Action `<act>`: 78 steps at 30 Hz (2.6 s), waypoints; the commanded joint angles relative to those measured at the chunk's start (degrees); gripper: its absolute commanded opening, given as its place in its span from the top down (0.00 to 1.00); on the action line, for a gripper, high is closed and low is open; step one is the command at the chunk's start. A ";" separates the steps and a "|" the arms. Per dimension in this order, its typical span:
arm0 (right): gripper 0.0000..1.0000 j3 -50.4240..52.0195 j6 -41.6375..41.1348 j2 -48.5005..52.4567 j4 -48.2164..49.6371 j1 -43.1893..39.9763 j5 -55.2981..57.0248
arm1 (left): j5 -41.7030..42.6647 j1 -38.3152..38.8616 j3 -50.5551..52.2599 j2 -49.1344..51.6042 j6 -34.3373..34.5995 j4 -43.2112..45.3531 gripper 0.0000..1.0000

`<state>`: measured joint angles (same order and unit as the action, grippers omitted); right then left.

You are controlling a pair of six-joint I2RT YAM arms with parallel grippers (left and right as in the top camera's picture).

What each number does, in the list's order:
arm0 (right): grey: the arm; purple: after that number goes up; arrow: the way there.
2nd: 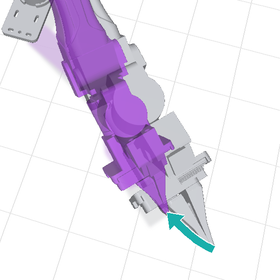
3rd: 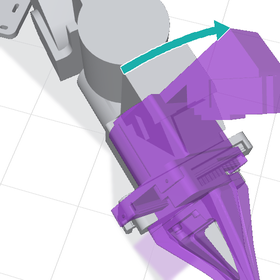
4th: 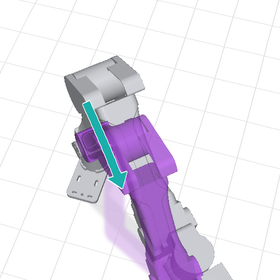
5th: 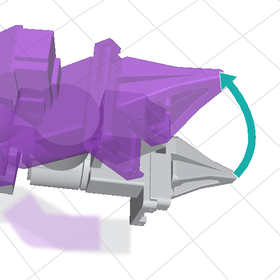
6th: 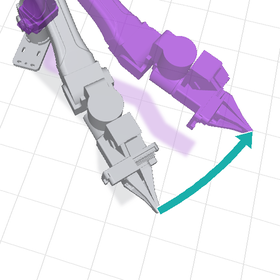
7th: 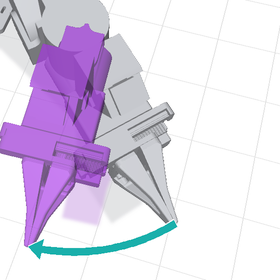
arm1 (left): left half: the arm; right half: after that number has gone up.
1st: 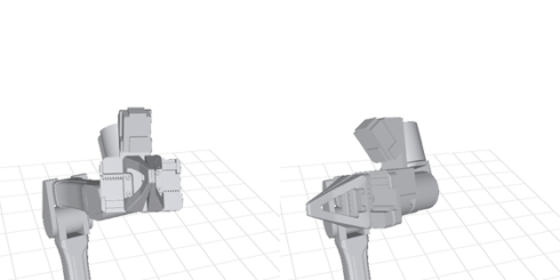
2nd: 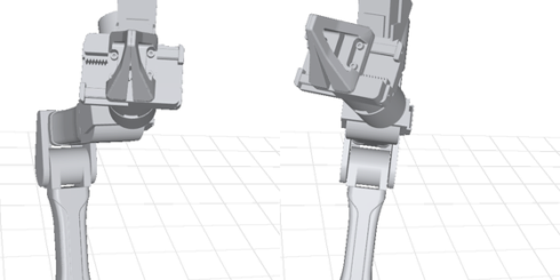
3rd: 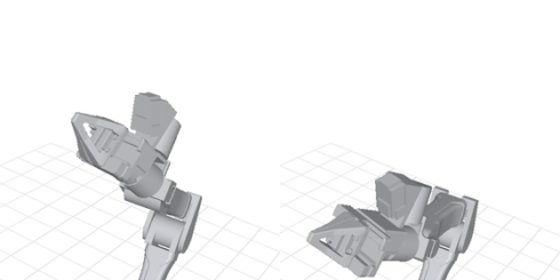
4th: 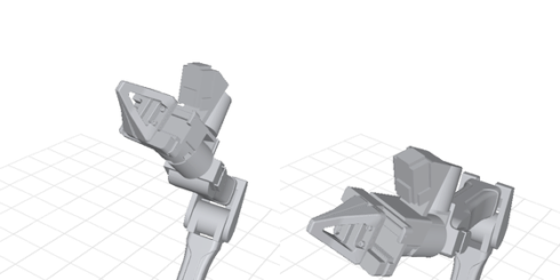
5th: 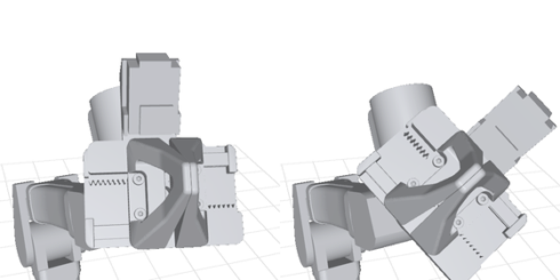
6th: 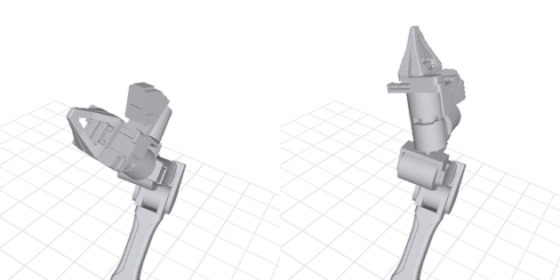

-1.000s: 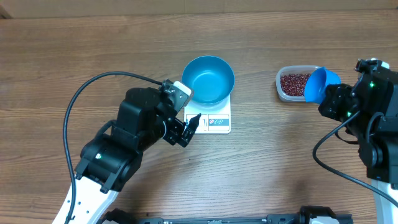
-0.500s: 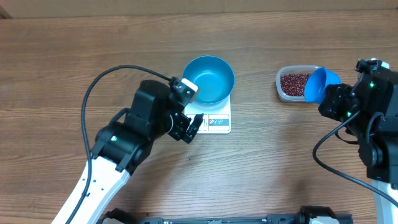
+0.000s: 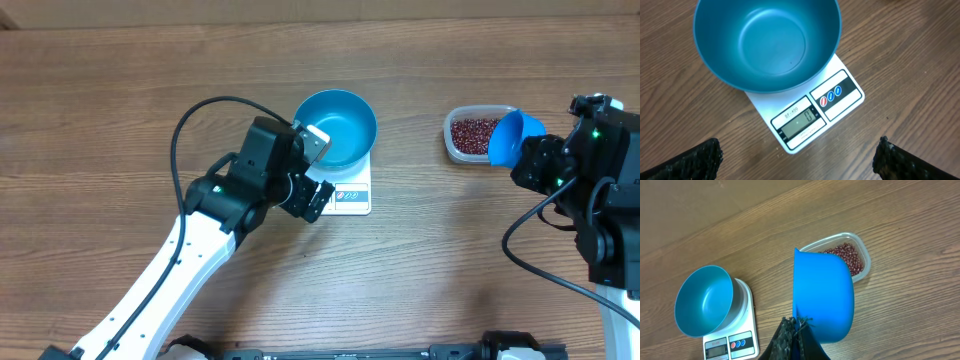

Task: Scoop item into bowl and weigh 150g on scale
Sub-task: 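Lift the left gripper away from the scale and hold, then lower the blue scoop with the right gripper into the bean tub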

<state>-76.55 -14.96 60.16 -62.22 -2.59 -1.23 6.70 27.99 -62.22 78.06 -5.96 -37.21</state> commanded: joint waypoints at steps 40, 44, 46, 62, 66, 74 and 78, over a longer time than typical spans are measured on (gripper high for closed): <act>0.96 -1.51 0.07 -0.20 0.35 -0.15 0.11 | 0.39 -0.22 0.13 0.68 0.83 7.02 0.00; 0.96 -1.51 0.07 -0.02 0.35 -0.17 0.13 | 0.39 -0.22 0.13 0.68 0.83 7.02 0.00; 0.96 -1.51 0.07 0.48 0.33 -0.17 0.17 | 0.39 -0.22 0.13 0.68 0.83 7.02 0.01; 0.96 -13.60 8.68 20.50 -3.48 -0.15 8.33 | 0.39 -0.22 0.13 0.68 0.83 7.02 0.00; 0.96 -19.26 11.98 26.64 -6.86 -0.15 14.78 | 0.39 -0.22 0.13 0.68 0.83 7.02 0.01; 0.96 -22.32 18.29 34.60 -5.44 0.07 21.73 | 0.39 -0.22 0.13 0.68 0.83 7.02 0.01; 0.96 -22.29 19.52 36.17 -3.56 1.09 21.75 | 0.39 -0.22 0.13 0.68 0.83 7.02 0.00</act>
<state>-96.88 2.04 95.64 -66.94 -2.46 18.39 6.70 27.99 -62.22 78.83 -5.93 -30.37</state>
